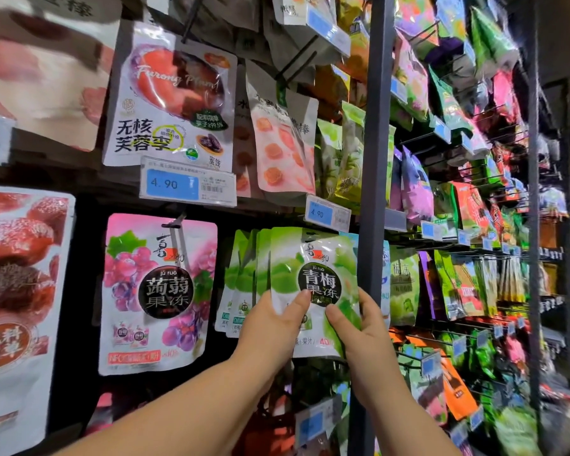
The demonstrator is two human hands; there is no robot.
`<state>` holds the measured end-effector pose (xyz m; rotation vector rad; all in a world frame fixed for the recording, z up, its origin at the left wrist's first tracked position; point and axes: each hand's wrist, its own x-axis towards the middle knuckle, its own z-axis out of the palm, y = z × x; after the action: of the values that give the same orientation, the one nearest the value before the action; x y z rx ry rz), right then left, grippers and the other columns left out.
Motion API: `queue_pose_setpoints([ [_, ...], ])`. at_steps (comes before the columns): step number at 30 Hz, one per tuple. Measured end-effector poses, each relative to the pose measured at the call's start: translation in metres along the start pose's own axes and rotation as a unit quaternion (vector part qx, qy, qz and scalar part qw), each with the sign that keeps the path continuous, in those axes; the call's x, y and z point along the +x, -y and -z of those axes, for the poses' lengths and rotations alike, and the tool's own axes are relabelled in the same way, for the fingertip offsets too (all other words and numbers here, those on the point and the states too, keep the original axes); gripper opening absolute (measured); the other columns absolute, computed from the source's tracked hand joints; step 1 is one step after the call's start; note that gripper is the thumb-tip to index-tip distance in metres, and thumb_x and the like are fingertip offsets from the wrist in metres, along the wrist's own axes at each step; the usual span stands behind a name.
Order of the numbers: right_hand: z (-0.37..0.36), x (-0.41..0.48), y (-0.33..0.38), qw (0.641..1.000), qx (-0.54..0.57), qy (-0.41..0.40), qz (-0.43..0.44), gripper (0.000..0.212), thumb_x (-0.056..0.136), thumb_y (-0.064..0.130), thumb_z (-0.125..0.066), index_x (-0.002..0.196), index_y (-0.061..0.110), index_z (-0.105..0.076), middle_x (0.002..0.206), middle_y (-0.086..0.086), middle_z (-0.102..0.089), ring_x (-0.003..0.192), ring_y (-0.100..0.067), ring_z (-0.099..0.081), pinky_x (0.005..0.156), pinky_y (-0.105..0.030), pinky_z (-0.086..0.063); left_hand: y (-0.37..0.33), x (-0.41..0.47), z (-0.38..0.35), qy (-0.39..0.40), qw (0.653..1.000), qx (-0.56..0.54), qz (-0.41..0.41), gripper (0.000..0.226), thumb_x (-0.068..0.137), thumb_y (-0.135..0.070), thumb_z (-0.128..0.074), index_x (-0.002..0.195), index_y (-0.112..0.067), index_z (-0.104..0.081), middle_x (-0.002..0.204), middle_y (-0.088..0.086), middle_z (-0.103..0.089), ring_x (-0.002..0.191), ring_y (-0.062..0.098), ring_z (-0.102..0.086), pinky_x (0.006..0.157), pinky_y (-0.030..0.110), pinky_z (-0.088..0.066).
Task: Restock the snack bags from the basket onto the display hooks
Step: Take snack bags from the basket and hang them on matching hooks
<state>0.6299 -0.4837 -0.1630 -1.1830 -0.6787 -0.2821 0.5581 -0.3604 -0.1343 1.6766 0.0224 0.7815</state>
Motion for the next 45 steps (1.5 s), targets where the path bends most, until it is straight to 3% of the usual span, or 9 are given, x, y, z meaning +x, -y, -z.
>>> queue_pose_setpoints([
  [5,-0.001,0.006,-0.003,1.0,-0.007,-0.01,-0.001,0.061,0.085,0.027,-0.077,0.126,0.061,-0.047,0.134,0.008,-0.06,0.114,-0.017,-0.066,0.099,-0.049,-0.052,0.0,0.007,0.001,-0.007,1.0,0.028,-0.006,0.022,0.09,-0.05,-0.062,0.1,-0.031,-0.057,0.103,-0.009,-0.067,0.092,0.006,-0.062,0.078,0.026,-0.051],
  [8,-0.003,0.006,-0.001,1.0,-0.02,-0.006,0.004,0.06,0.088,0.025,-0.074,0.123,0.065,-0.048,0.137,0.016,-0.053,0.117,-0.012,-0.062,0.099,-0.044,-0.053,0.001,0.008,0.002,-0.005,0.998,0.058,0.0,0.046,0.088,-0.058,-0.06,0.118,-0.023,-0.054,0.117,-0.002,-0.064,0.102,0.012,-0.06,0.085,0.032,-0.049],
  [13,-0.01,0.012,0.002,0.996,-0.092,0.006,0.004,0.038,0.091,0.024,-0.07,0.114,0.051,-0.059,0.12,0.031,-0.054,0.115,0.005,-0.053,0.104,-0.031,-0.044,-0.002,0.007,0.002,-0.045,0.992,0.113,-0.027,0.067,0.094,-0.04,-0.061,0.143,-0.02,-0.022,0.116,-0.004,-0.035,0.1,0.013,-0.038,0.081,0.023,-0.031],
  [19,-0.016,0.014,-0.002,0.957,-0.288,0.009,0.028,0.044,0.093,0.041,-0.063,0.136,0.04,-0.054,0.129,0.012,-0.042,0.114,0.005,-0.045,0.092,-0.017,-0.034,0.008,0.013,0.001,-0.08,0.988,0.126,-0.049,0.079,0.092,-0.03,-0.065,0.149,-0.031,-0.011,0.151,0.01,-0.029,0.128,0.026,-0.046,0.096,0.035,-0.041],
  [22,-0.017,0.01,-0.01,0.935,-0.35,0.037,0.032,0.056,0.091,0.053,-0.059,0.143,0.046,-0.042,0.156,0.007,-0.019,0.146,-0.013,-0.019,0.113,-0.03,-0.025,0.011,0.017,0.002,-0.108,0.969,0.214,-0.058,0.074,0.096,-0.037,-0.057,0.151,-0.041,-0.009,0.155,0.0,-0.014,0.139,0.024,-0.025,0.111,0.042,-0.027],
  [27,-0.021,0.014,-0.023,0.937,-0.336,0.095,0.006,0.065,0.093,0.056,-0.055,0.146,0.061,-0.016,0.164,0.013,0.008,0.149,-0.006,0.0,0.115,-0.036,-0.019,0.023,0.038,0.002,-0.085,0.963,0.246,-0.076,0.062,0.1,-0.044,-0.045,0.151,-0.051,-0.01,0.163,-0.009,0.011,0.151,0.022,0.003,0.121,0.047,-0.008],
  [30,-0.025,0.021,-0.028,0.948,-0.296,0.115,0.001,0.062,0.097,0.049,-0.051,0.142,0.062,-0.011,0.165,0.013,0.003,0.142,0.005,0.001,0.107,-0.027,-0.016,0.032,0.052,0.005,-0.063,0.964,0.253,-0.056,0.064,0.101,-0.048,-0.042,0.152,-0.05,-0.004,0.163,-0.01,0.018,0.152,0.022,0.01,0.121,0.048,-0.005],
  [38,-0.042,0.048,-0.049,0.935,-0.316,0.158,-0.027,0.06,0.102,0.04,-0.045,0.15,0.054,-0.01,0.148,-0.002,-0.032,0.137,-0.014,-0.032,0.098,-0.025,-0.027,0.046,0.081,0.02,-0.089,0.966,0.242,-0.019,0.063,0.103,-0.042,-0.041,0.153,-0.047,-0.004,0.164,-0.005,0.017,0.152,0.024,0.009,0.121,0.044,-0.008],
  [45,-0.054,0.066,-0.068,0.932,-0.309,0.185,-0.043,0.064,0.103,0.038,-0.042,0.146,0.062,-0.001,0.164,0.004,-0.018,0.149,-0.015,-0.018,0.113,-0.03,-0.021,0.056,0.099,0.022,-0.111,0.958,0.265,0.022,0.063,0.104,-0.041,-0.038,0.153,-0.047,0.001,0.165,-0.004,0.013,0.152,0.023,0.001,0.12,0.042,-0.01],
])
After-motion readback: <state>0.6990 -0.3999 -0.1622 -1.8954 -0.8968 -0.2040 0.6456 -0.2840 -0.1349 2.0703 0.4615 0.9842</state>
